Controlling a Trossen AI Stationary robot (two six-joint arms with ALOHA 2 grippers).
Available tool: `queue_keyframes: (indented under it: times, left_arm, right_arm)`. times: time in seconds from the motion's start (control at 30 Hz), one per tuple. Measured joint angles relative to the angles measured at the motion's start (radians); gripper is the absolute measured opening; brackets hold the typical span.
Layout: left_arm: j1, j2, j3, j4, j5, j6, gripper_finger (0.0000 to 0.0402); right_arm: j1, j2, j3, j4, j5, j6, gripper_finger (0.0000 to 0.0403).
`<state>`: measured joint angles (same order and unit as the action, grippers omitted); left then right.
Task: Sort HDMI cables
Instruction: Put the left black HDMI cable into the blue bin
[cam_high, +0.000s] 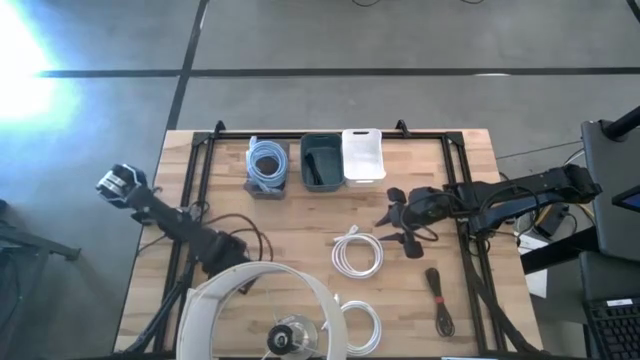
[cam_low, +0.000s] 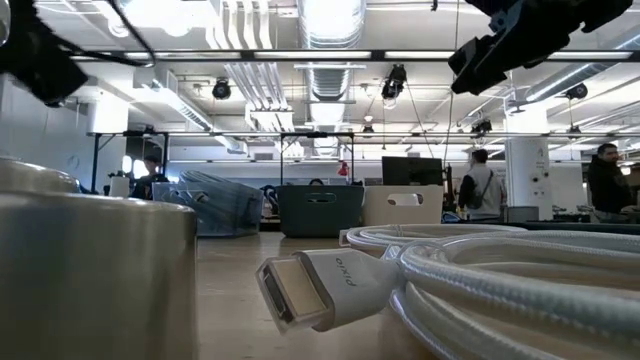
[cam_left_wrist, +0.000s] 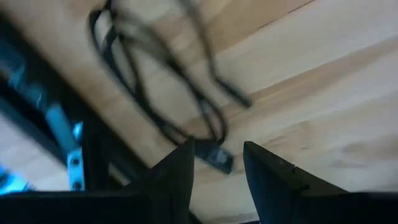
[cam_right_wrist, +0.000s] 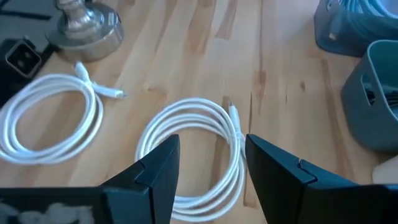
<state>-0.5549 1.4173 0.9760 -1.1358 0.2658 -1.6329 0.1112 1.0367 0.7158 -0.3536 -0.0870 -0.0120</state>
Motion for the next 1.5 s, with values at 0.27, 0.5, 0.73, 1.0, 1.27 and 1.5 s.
queue_keyframes:
  times: [0.27, 0.5, 0.73, 1.0, 1.27, 1.5]
  left_arm:
    - [-0.075, 0.071, -0.027, -0.015, 0.052, -0.134, 0.0142]
    - [-0.077, 0.1, -0.051, -0.016, 0.047, -0.123, 0.0142]
    - [-0.077, 0.099, -0.136, -0.016, 0.021, -0.111, 0.0142]
    - [-0.077, 0.099, -0.239, 0.067, 0.017, -0.062, 0.0142]
    - [-0.077, 0.092, -0.309, 0.139, 0.005, -0.006, 0.0127]
    - [-0.074, 0.085, -0.259, 0.143, -0.139, 0.056, 0.0035]
  right_arm:
    - [0.0, 0.0, 0.0, -0.009, 0.0, -0.041, 0.0172]
    - [0.0, 0.0, 0.0, -0.009, 0.0, -0.1, 0.0172]
    - [0.0, 0.0, 0.0, -0.009, 0.001, -0.1, 0.017]
    - [0.0, 0.0, 0.0, -0.008, 0.001, -0.095, 0.017]
    - [0.0, 0.0, 0.0, -0.008, 0.003, -0.079, 0.0164]
    - [0.0, 0.001, 0.0, -0.007, 0.003, -0.054, 0.0169]
